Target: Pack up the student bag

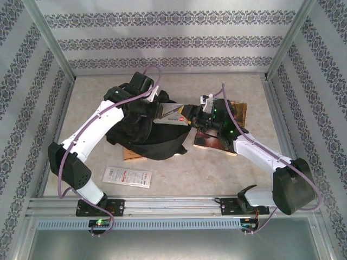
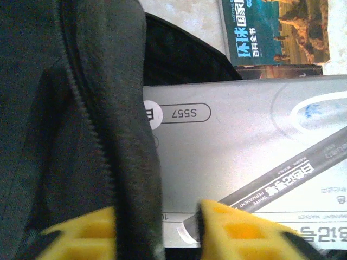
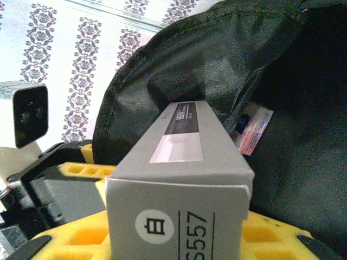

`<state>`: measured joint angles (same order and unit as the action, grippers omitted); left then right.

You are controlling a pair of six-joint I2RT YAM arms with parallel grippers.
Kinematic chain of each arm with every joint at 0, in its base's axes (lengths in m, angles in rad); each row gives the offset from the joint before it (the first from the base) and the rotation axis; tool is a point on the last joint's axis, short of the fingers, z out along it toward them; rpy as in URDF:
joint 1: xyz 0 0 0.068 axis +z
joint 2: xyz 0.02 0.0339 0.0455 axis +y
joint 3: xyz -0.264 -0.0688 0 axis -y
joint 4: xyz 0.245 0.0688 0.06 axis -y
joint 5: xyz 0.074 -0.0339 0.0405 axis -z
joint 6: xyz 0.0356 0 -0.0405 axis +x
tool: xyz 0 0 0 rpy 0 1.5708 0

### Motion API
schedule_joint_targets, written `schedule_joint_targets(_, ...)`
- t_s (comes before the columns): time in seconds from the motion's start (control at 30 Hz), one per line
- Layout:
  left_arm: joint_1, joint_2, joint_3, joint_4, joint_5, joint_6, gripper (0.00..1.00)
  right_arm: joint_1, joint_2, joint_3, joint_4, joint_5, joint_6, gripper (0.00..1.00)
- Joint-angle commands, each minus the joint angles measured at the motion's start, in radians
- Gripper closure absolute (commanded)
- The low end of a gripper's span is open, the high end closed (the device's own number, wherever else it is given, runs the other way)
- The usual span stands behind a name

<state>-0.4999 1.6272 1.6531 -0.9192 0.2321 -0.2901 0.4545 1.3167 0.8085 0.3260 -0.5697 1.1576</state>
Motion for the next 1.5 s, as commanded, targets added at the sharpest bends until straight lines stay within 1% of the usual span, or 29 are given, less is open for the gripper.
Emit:
schedule_joint_targets(0.0,0.008,-0.002,0.035,0.035,0.000,0.020,0.96,0.013,-0.010,-0.010,0.033,-0.003,-0.009,0.64)
schedule_joint_targets(0.03,0.011,-0.006,0.054,0.027,-0.013,0.025,1.00,0.016,-0.010,-0.010,0.005,0.002,-0.022,0.64)
schedule_joint_targets(0.1,0.017,-0.030,0.089,0.015,-0.060,0.040,1.00,0.023,-0.015,-0.026,-0.024,0.020,-0.045,0.64)
schedule_joint_targets(0.2,0.032,-0.071,0.126,0.006,-0.100,0.063,1.00,0.035,-0.006,-0.054,-0.017,0.037,-0.040,0.64)
schedule_joint_targets(0.4,0.044,-0.092,0.164,-0.012,-0.083,0.085,1.00,0.076,0.075,-0.035,0.032,0.062,0.002,0.64)
schedule_joint_targets(0.53,0.044,-0.084,0.169,-0.015,-0.060,0.087,1.00,0.093,0.167,0.014,0.122,0.064,0.089,0.63)
schedule_joint_targets(0.7,0.044,-0.081,0.168,-0.009,-0.049,0.098,1.00,0.111,0.314,0.103,0.265,0.081,0.212,0.63)
schedule_joint_targets(0.9,0.044,-0.078,0.172,-0.004,-0.043,0.105,1.00,0.153,0.489,0.233,0.405,0.087,0.303,0.63)
schedule_joint_targets(1.07,0.044,-0.067,0.189,0.001,-0.035,0.106,1.00,0.202,0.626,0.369,0.389,0.098,0.310,0.64)
schedule_joint_targets(1.23,0.046,-0.051,0.226,0.016,-0.047,0.103,1.00,0.261,0.753,0.497,0.345,0.147,0.300,0.62)
schedule_joint_targets(1.3,0.049,-0.040,0.239,0.024,-0.059,0.099,1.00,0.282,0.802,0.547,0.342,0.154,0.300,0.58)
schedule_joint_targets(1.37,0.060,-0.030,0.244,0.035,-0.046,0.086,1.00,0.306,0.853,0.607,0.355,0.154,0.292,0.54)
schedule_joint_targets(1.4,0.069,-0.024,0.243,0.044,-0.036,0.077,1.00,0.314,0.876,0.645,0.326,0.149,0.274,0.50)
schedule_joint_targets(1.47,0.086,-0.017,0.237,0.058,-0.020,0.060,1.00,0.327,0.907,0.709,0.259,0.133,0.226,0.33)
